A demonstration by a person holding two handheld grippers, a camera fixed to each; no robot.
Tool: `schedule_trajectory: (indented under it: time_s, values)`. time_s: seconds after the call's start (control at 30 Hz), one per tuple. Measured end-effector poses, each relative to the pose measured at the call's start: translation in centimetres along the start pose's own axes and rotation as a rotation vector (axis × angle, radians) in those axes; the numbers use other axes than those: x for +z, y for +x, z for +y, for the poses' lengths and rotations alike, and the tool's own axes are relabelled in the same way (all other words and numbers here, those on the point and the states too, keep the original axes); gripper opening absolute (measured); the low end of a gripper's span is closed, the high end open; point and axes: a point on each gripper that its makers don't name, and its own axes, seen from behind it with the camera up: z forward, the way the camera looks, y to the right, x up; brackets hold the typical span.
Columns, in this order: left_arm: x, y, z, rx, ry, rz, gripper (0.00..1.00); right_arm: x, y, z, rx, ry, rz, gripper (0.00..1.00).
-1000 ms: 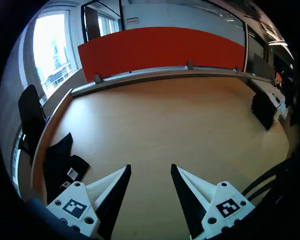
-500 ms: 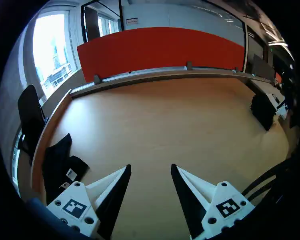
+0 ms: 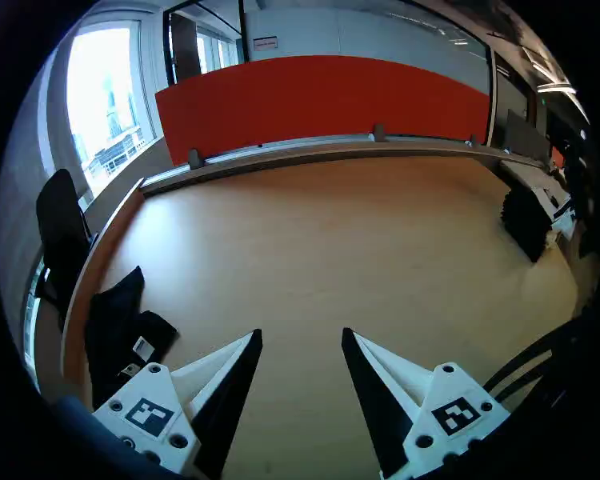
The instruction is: Fold towel
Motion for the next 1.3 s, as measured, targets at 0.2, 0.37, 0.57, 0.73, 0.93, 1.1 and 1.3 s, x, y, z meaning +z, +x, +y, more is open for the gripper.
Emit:
schedule_trajectory:
  time_s: [0.2, 0.37, 0.57, 0.73, 0.93, 1.1, 1.3]
  values:
    - [0.0, 0.1, 0.0, -0.001, -0.003, 0.004, 0.73, -0.3, 0.4, -0.1, 0.019, -0.002, 0.02, 0.97]
    - [-0.1, 0.3, -0.1, 0.0, -0.003, 0.007, 0.73, -0.7, 1.0, -0.4, 0.054, -0.003, 0.055, 0.97]
    - [-0.1, 0.5, -0.2, -0.001, -0.003, 0.01, 0.73, -1.3, 2.2, -0.6, 0.135, -0.005, 0.127, 0.97]
    - [-0.1, 0.6, -0.3, 0.0, -0.004, 0.014, 0.73, -2.1, 3.5, -0.6, 0.209, -0.01, 0.202, 0.97]
    - [-0.2, 0.9, -0.3, 0.001, -0.005, 0.019, 0.73, -2.7, 4.2, -0.9, 0.263, -0.008, 0.244, 0.97]
    - [-0.3, 1.0, -0.3, 0.0, -0.003, 0.023, 0.73, -3.0, 4.7, -1.2, 0.276, -0.018, 0.27, 0.97]
    - [-0.4, 1.1, -0.5, -0.009, 0.004, 0.032, 0.73, -3.7, 6.3, -1.0, 0.339, -0.052, 0.34, 0.97]
